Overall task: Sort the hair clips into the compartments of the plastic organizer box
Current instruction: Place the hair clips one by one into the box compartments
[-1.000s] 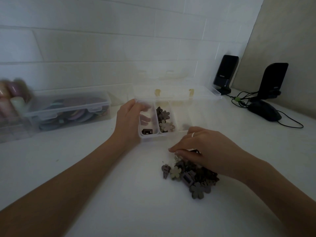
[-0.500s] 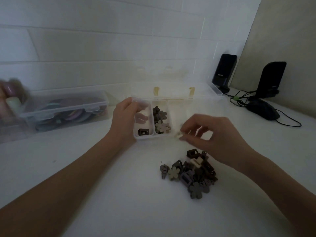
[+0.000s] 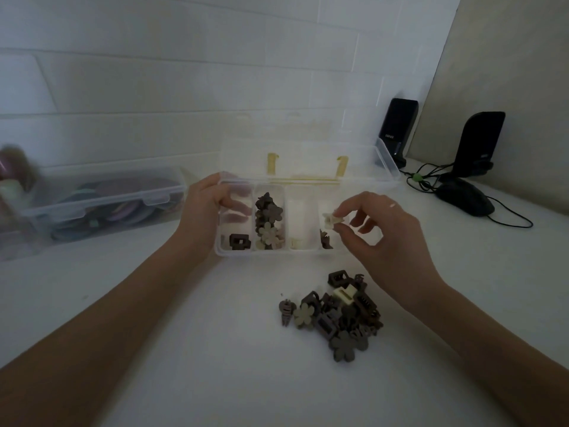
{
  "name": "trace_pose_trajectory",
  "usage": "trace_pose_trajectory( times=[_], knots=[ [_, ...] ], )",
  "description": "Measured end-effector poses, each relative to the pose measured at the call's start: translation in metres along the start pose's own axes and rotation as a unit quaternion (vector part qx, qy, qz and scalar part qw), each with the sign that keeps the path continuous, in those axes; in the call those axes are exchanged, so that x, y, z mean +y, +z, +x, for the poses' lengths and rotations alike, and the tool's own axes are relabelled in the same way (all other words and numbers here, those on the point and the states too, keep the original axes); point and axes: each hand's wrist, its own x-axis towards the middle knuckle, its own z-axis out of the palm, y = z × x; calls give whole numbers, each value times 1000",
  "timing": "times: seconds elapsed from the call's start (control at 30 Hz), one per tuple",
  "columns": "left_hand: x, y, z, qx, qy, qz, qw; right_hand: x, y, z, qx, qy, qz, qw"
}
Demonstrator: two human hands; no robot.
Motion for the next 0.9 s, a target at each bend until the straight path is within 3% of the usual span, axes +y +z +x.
trace_pose_trajectory(
  times=[0.53,0.7,0.8,0.9],
  knots=[
    [-3,-4,1,-31,12,-12,999,0,0,1,51,-90,-21,994],
    [-4,-2,1,-30,11,-17,999,-13,4,0,-80,-190,-151,967],
    [-4,-1,0,-33,16,-9,999,-18,14,0,-116,-187,-244,944],
    [-5,0,0,-33,21,-9,999,-19,13,1,-128,-163,-219,953]
  ],
)
